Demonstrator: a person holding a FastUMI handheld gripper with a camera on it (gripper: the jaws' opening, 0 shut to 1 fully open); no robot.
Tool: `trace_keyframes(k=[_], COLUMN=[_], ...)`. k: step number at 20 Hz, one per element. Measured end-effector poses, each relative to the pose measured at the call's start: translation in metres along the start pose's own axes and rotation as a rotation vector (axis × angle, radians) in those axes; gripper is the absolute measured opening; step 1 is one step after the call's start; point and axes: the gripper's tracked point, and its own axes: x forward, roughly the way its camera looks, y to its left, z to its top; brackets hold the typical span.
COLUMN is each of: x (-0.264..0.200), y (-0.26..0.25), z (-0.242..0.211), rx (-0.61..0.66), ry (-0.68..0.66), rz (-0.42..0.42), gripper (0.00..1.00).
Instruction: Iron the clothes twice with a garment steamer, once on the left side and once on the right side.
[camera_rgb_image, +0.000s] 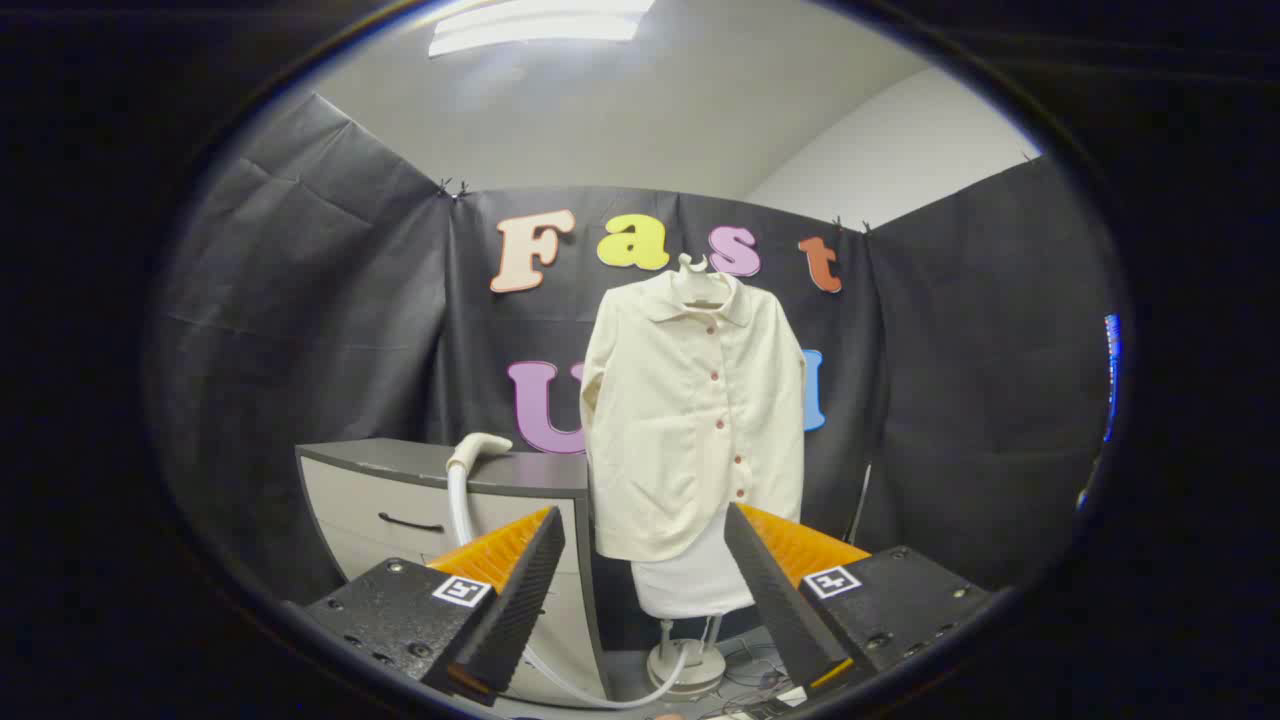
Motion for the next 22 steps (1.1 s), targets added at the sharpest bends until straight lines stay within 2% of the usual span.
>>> trace_keyframes(k=[6,15,22], x=[0.006,0.030,0.071], y=[0.006,0.043,0.072], z=[-0.004,0.002,0.021], rx=[0.002,0.049,0.105], ry=[0.019,0.034,0.057], rz=[0.013,0.087,0.127], gripper=[0.97,0.97,0.97])
